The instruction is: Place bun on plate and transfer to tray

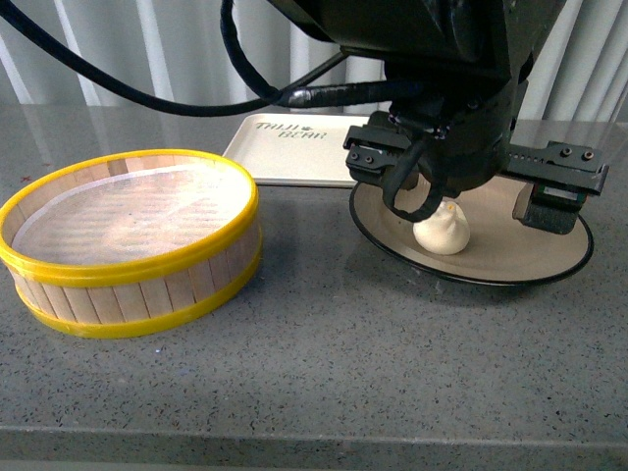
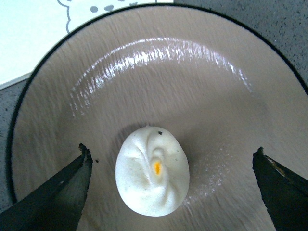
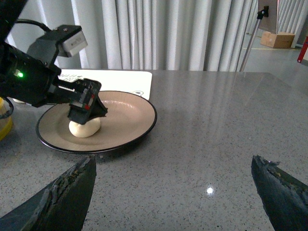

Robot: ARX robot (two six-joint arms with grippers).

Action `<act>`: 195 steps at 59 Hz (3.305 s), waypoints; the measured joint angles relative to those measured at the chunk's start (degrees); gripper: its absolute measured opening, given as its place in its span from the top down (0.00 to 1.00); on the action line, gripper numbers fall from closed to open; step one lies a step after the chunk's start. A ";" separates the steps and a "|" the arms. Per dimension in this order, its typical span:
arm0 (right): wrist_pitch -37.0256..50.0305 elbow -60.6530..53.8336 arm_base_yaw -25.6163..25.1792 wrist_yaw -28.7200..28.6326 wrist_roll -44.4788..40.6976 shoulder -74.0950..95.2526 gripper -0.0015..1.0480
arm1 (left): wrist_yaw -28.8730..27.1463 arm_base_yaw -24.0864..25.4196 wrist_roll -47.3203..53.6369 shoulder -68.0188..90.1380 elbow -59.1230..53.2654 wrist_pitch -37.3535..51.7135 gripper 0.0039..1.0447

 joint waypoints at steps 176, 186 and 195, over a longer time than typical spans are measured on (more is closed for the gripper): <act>0.00 0.00 0.00 0.00 0.00 0.00 0.08 | 8.85 38.84 4.85 -112.15 -95.78 20.37 0.96; 0.00 0.00 0.02 0.00 0.00 0.00 0.08 | 8.98 38.84 4.85 -119.75 -95.78 10.71 0.96; 0.00 0.00 0.02 0.00 0.00 0.00 0.08 | 8.96 38.84 4.85 -123.10 -95.78 9.07 0.96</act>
